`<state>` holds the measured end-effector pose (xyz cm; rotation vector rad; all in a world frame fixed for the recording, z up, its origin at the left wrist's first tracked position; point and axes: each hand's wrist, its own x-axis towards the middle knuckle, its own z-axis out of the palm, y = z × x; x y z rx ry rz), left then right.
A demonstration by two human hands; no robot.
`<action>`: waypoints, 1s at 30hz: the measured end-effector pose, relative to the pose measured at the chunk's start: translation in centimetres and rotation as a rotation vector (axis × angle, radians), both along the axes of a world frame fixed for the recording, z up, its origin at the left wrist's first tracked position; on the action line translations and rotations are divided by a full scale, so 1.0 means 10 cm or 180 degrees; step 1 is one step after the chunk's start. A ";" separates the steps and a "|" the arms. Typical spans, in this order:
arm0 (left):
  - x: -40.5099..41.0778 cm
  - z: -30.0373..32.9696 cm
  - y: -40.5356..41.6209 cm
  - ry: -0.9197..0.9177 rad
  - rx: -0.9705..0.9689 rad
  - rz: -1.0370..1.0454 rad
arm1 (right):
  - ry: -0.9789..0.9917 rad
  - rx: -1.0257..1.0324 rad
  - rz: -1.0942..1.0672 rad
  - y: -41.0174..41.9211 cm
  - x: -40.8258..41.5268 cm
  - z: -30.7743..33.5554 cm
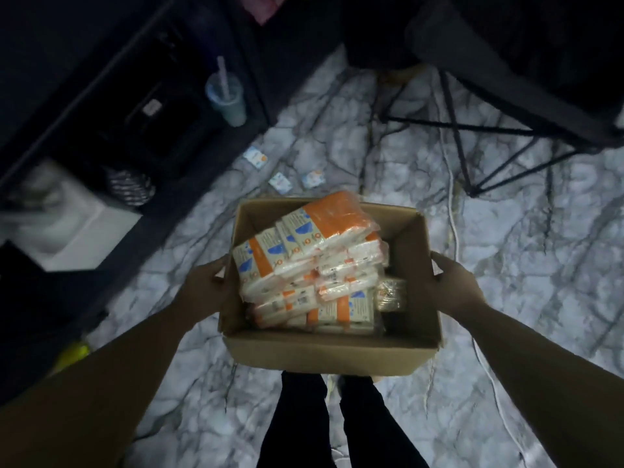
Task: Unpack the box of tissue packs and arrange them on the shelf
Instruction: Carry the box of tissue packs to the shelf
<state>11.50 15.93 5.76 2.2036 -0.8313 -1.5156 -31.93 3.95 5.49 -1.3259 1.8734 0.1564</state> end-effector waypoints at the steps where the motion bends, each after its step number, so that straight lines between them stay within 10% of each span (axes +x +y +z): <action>1: 0.08 0.04 0.17 -0.0031 0.0008 0.0139 | -0.0009 0.0008 0.0166 -0.05 0.13 0.01; 10: 0.72 0.36 1.43 -0.0408 -0.0112 0.1349 | -0.0183 -0.0231 0.1472 -0.28 1.81 0.30; 30: 1.92 -0.42 2.76 -0.0928 0.0293 0.1836 | -0.0154 -0.0323 0.2892 -0.25 4.37 -0.15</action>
